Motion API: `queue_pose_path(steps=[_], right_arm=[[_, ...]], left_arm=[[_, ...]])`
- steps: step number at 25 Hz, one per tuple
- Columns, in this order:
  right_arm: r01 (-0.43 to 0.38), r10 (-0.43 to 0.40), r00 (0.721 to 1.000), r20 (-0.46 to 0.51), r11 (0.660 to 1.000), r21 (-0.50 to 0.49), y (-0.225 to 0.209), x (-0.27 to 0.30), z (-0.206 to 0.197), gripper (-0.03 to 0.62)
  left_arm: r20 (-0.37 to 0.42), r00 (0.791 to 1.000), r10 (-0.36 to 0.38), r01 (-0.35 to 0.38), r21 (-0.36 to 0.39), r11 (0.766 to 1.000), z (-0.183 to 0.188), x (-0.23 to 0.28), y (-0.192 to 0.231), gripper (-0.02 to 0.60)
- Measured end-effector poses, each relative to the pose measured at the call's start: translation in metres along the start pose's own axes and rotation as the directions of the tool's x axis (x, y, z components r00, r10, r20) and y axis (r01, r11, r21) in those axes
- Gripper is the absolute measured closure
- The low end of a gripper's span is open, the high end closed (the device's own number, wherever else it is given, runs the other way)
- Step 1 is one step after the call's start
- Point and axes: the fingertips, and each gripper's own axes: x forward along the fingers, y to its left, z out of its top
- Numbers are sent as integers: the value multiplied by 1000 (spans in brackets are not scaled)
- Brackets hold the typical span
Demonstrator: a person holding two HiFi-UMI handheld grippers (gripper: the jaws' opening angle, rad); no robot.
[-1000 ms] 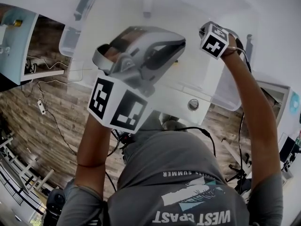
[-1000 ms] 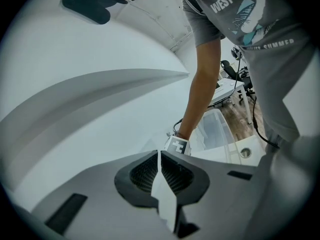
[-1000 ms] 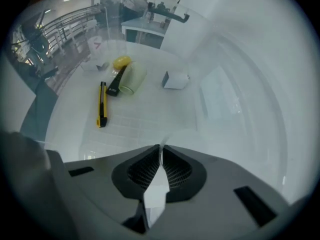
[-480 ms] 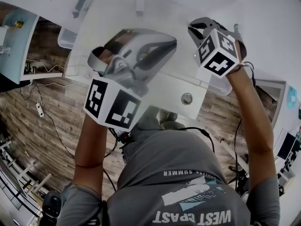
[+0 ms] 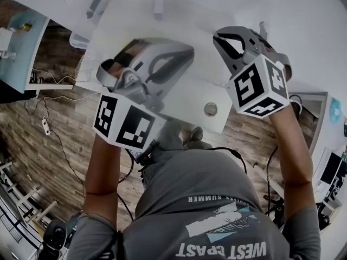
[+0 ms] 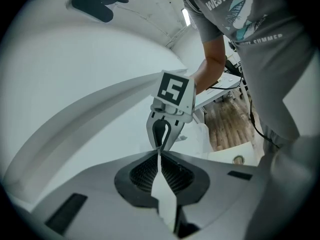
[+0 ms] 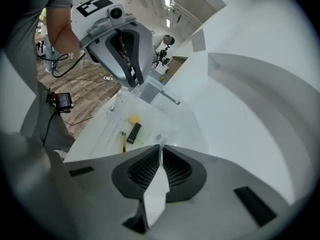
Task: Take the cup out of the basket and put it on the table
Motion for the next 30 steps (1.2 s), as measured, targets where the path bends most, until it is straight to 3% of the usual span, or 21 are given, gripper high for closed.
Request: queue_pose_path(steps=[18, 30], right_arm=[[-52, 54, 992, 117, 999, -16, 91, -87, 17, 563], [-178, 180, 976, 124, 984, -24, 167, -86, 15, 563]], left_arm=[[-48, 999, 25, -25, -4, 1000, 36, -20, -54, 565], [-97, 995, 9, -18, -92, 996, 16, -29, -108, 565]])
